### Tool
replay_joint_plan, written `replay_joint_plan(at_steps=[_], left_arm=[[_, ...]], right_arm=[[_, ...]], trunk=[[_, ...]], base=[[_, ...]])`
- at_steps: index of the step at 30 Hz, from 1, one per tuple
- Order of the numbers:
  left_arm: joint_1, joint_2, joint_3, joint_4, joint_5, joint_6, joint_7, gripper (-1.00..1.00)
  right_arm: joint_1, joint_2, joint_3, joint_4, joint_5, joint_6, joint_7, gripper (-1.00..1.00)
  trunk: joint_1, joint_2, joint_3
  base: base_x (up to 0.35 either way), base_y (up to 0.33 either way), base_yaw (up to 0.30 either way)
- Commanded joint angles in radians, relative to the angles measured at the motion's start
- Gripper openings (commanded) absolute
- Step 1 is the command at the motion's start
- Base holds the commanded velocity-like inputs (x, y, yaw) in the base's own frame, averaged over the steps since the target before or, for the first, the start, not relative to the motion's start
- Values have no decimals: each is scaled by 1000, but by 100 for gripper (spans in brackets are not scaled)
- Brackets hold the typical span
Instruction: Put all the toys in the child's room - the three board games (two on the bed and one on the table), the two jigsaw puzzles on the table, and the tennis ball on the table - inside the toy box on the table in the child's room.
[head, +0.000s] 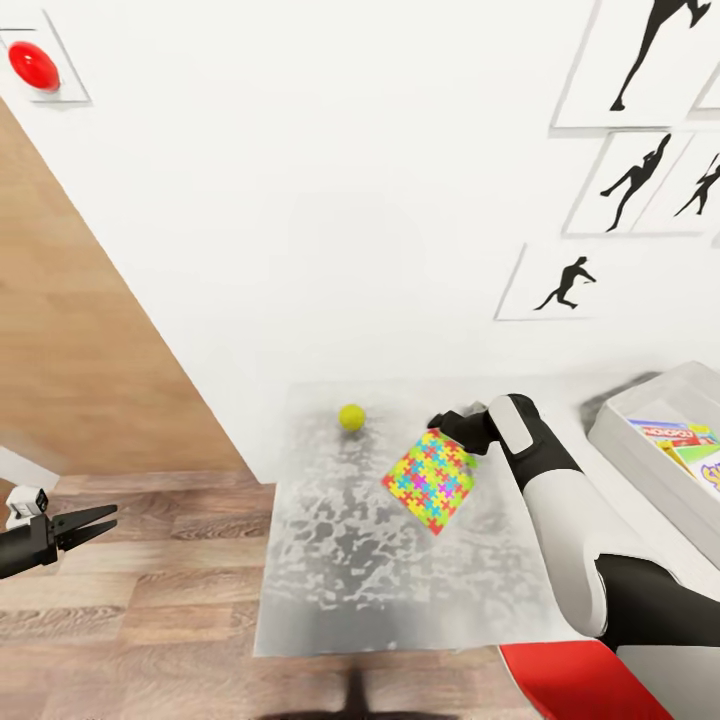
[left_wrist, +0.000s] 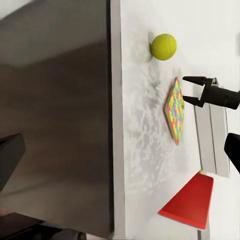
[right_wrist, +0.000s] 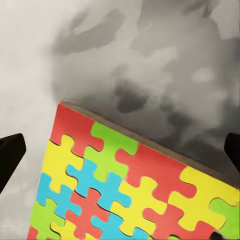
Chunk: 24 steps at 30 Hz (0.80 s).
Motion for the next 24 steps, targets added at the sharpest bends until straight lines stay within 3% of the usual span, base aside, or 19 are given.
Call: replay_joint_plan(at_steps=[1, 7, 18, 24], left_arm=[[-1, 0, 0, 0, 3, 9, -1, 100], [-1, 0, 0, 0, 3, 9, -1, 100], [-1, 0, 0, 0, 3, 9, -1, 100], [-1, 1, 0, 0, 5, 9, -1, 100]], right_arm=[[0, 1, -4, 58, -13, 2, -11, 100], [0, 2, -4, 58, -13, 3, -10, 100], [0, 3, -4, 58, -13, 5, -10, 100], [0, 2, -4, 58, -14, 5, -10, 100]], trunk=[[1, -1, -2], [1, -1, -2], [1, -1, -2], [1, -1, -2]], base=[[-21, 34, 0], [-13, 42, 0], [-48, 217, 0], [-188, 171, 0]])
